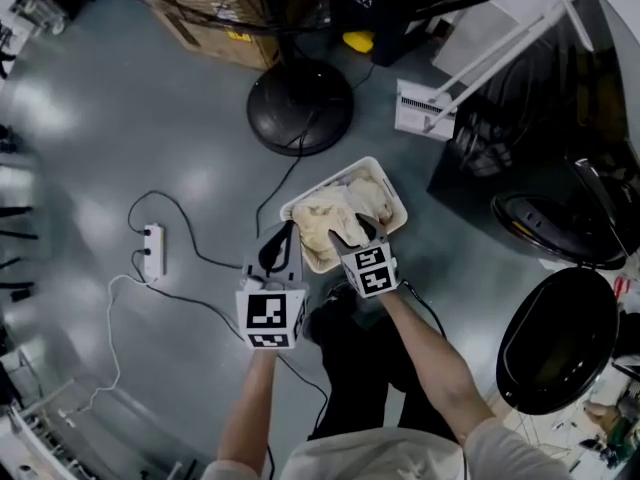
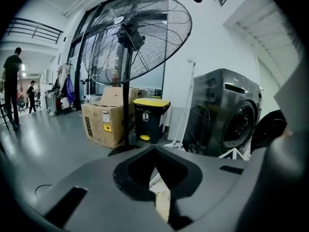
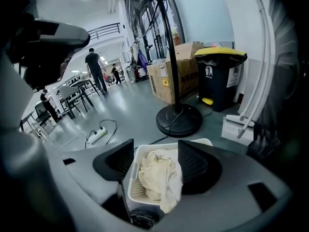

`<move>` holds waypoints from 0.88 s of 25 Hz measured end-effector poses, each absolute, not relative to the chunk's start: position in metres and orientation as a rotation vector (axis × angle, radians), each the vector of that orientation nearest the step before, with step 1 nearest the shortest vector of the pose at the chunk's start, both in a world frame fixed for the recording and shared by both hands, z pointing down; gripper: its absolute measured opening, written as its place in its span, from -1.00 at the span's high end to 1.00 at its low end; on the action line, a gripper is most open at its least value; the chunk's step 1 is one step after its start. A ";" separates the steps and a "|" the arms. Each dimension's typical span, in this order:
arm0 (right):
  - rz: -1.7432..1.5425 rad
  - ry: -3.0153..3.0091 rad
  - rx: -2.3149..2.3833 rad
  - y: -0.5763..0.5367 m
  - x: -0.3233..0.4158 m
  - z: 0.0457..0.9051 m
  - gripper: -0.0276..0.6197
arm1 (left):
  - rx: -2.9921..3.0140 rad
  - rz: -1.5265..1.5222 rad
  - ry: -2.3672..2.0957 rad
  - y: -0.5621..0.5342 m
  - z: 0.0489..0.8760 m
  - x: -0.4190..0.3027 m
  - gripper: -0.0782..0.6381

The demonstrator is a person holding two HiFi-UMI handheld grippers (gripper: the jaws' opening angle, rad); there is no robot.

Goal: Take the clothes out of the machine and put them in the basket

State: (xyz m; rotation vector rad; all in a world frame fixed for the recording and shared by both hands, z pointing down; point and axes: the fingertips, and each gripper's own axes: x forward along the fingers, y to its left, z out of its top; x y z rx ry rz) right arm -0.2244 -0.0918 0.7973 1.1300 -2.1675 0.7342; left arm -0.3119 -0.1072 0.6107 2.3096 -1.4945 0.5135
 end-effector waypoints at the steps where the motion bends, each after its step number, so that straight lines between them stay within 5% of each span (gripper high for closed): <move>1: 0.730 -2.172 1.149 -0.092 -0.221 0.790 0.01 | 2.318 0.513 -1.488 -0.108 0.606 -0.308 0.73; 12: 0.749 -2.166 1.358 -0.074 -0.178 0.678 0.82 | 2.375 0.564 -1.357 -0.097 0.537 -0.264 0.73; 22: 0.769 -2.158 1.563 -0.053 -0.116 0.577 0.84 | 2.460 0.614 -1.176 -0.097 0.495 -0.186 0.73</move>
